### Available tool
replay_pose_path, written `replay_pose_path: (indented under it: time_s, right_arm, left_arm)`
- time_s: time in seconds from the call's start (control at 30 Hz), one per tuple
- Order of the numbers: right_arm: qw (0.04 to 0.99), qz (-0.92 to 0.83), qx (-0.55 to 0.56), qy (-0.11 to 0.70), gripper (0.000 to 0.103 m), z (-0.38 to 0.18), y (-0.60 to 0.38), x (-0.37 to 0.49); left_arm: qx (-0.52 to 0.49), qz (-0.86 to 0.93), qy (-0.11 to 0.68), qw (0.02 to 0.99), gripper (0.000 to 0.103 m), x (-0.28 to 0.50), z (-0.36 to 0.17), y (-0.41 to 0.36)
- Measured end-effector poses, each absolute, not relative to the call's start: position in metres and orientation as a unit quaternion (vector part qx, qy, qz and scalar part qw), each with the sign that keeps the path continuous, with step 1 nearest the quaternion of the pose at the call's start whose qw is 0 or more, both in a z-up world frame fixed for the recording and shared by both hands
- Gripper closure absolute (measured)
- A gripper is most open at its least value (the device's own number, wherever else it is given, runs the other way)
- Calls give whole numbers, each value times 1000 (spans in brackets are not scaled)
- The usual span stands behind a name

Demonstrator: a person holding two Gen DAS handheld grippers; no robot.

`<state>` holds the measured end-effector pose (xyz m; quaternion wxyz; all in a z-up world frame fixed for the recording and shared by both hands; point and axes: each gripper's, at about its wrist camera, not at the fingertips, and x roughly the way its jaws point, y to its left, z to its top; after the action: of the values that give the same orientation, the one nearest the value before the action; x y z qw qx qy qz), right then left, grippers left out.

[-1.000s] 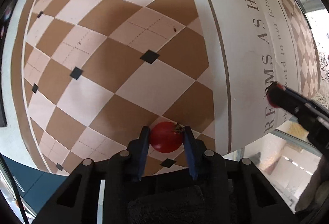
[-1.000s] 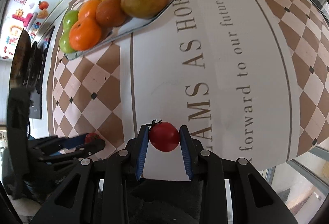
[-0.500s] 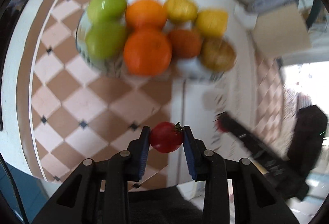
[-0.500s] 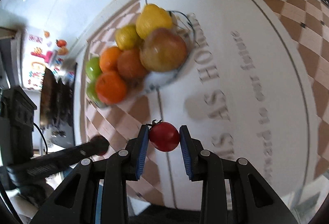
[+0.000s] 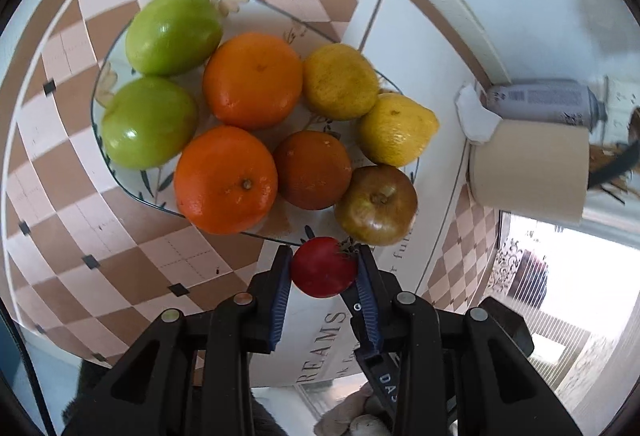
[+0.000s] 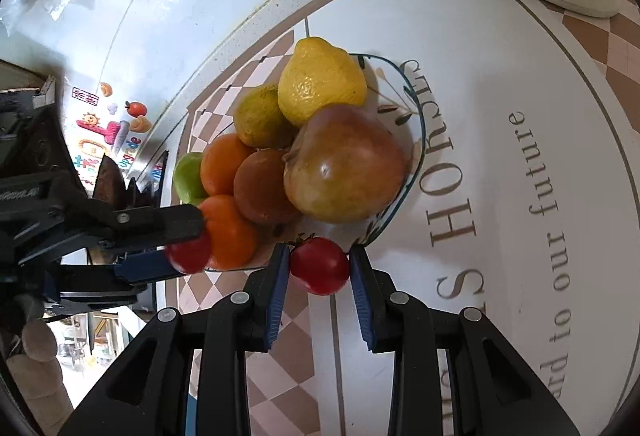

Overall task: Organize fruits
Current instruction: 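Carry the cherry tomatoes onto the plate with both tools, then open both tools to release the tomatoes and lift back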

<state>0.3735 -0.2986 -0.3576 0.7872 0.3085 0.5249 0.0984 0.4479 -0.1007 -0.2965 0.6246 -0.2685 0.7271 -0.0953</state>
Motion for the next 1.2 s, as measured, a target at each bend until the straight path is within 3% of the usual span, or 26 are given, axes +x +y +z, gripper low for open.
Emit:
replay_pose_path:
  time_s: [0.4,0.57,0.73,0.8,0.87,1.0,1.07,1.17,1.2]
  right_arm:
    - [798,132,264,525,68,-355,-286,386]
    - [801,136,252,526,48,-351,-281,388]
    - [802,132,240,531,46,-347,-278,387]
    - [805,122,231,533,40,-341,-281,383]
    - [809,108,217,535,28,-331,-284,376]
    - [815,74,181,546,20,-313,-290,372]
    - [814,55,162,555,11,-305,-293,372]
    - [813,17,114,571,9,-294,-295,374]
    - [814,10,98,572,8,-291,-294,374]
  left_arm:
    - [-296,-59,729,615,73,448,-314,-105]
    - [-304,-50,730,609,67,450,-319,-104]
    - [-306,-52,732,606,67,449,-319,-102]
    - [-295,-56,733,611,67,448,-315,-101]
    - [-271,-63,734,620,67,444,-308,-101]
    - [-192,-65,738,643,66,432,-297,-100]
    - [-153,-64,734,658,66,427,-292,-100]
    - [-65,-48,712,697,53,419,-279,-101]
    - [-35,-41,703,709,39,416,-275,-102]
